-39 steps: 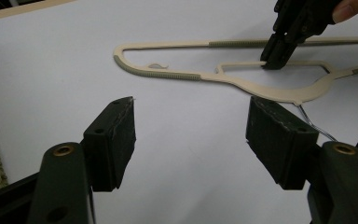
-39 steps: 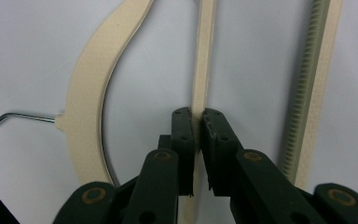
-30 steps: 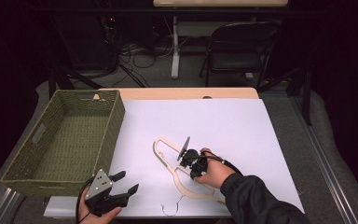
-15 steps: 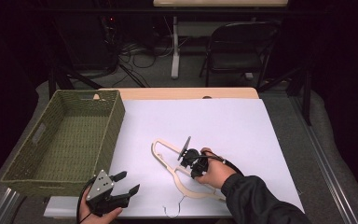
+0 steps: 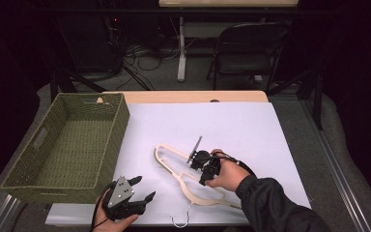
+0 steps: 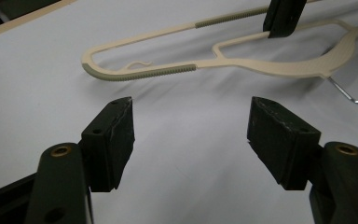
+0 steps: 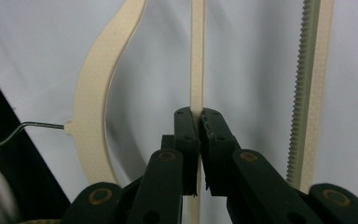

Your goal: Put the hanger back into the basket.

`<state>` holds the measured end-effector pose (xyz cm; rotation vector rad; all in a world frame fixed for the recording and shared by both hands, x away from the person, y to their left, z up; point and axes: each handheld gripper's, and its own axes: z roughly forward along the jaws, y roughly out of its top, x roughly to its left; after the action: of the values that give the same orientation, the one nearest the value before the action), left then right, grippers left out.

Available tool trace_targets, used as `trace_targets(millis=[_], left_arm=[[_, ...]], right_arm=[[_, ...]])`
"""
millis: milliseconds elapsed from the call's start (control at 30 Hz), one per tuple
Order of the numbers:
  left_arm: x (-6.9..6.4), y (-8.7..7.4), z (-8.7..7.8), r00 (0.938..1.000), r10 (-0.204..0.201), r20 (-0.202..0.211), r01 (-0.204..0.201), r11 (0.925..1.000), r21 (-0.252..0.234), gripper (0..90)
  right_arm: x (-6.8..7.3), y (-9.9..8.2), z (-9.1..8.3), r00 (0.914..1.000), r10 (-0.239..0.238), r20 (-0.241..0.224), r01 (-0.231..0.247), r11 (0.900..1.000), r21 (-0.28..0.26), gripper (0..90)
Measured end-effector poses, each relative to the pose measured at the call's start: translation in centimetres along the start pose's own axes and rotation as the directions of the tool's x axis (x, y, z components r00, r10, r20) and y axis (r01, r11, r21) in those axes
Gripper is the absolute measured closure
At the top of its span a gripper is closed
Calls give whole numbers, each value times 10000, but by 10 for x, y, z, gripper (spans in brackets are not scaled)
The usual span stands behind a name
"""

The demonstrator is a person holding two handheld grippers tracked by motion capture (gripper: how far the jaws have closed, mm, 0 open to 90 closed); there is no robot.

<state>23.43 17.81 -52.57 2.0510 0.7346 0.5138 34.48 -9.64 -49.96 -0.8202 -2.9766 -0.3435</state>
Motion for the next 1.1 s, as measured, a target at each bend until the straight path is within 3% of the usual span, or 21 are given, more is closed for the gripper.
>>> trace_targets(millis=[100, 167, 200, 233, 333, 533, 600, 633, 700, 767, 1000, 1100], left_arm=[[-3, 4, 6, 9994, 334, -96, -333, 9994, 126, 296], [-4, 7, 10, 9982, 583, -133, -580, 9981, 194, 275], [-5, 9, 12, 9975, 685, -161, -682, 9975, 198, 262], [-6, 11, 13, 9970, 760, -172, -757, 9970, 187, 250], [-10, 16, 19, 9926, 1170, -325, -1165, 9930, 174, 222], [-18, 21, 32, 9734, 2249, -429, -2225, 9734, 547, 153], [-21, 21, 37, 9669, 2524, -367, -2498, 9662, 635, 152], [-22, 21, 38, 9635, 2656, -334, -2632, 9627, 634, 152], [-24, 22, 39, 9542, 2971, -359, -2948, 9538, 583, 153], [-25, 23, 41, 9471, 3185, -400, -3164, 9473, 504, 154], [-27, 25, 45, 9200, 3912, -256, -3902, 9201, 346, 222], [-27, 25, 48, 9143, 4049, -84, -4044, 9140, 338, 275]], right_arm=[[1, 1, -6, 9999, -17, -146, 18, 10000, 15, 860], [1, 2, -11, 9995, -122, -289, 114, 9996, -253, 860], [3, 3, -16, 9997, -142, -220, 141, 9999, -35, 859], [4, 4, -18, 9996, -118, -249, 112, 9996, -272, 859], [5, 6, -22, 9986, -287, -436, 272, 9991, -338, 859], [10, 13, -31, 9976, -377, -577, 378, 9993, 8, 859], [12, 15, -31, 9970, -405, -665, 390, 9990, -229, 859], [12, 16, -33, 9971, -386, -661, 393, 9992, 95, 859], [14, 17, -31, 9967, -416, -704, 406, 9990, -158, 859], [14, 18, -32, 9961, -499, -725, 502, 9987, 29, 859], [16, 23, -27, 9946, -615, -838, 630, 9979, 155, 858], [18, 26, -23, 9922, -762, -988, 786, 9967, 216, 859]])
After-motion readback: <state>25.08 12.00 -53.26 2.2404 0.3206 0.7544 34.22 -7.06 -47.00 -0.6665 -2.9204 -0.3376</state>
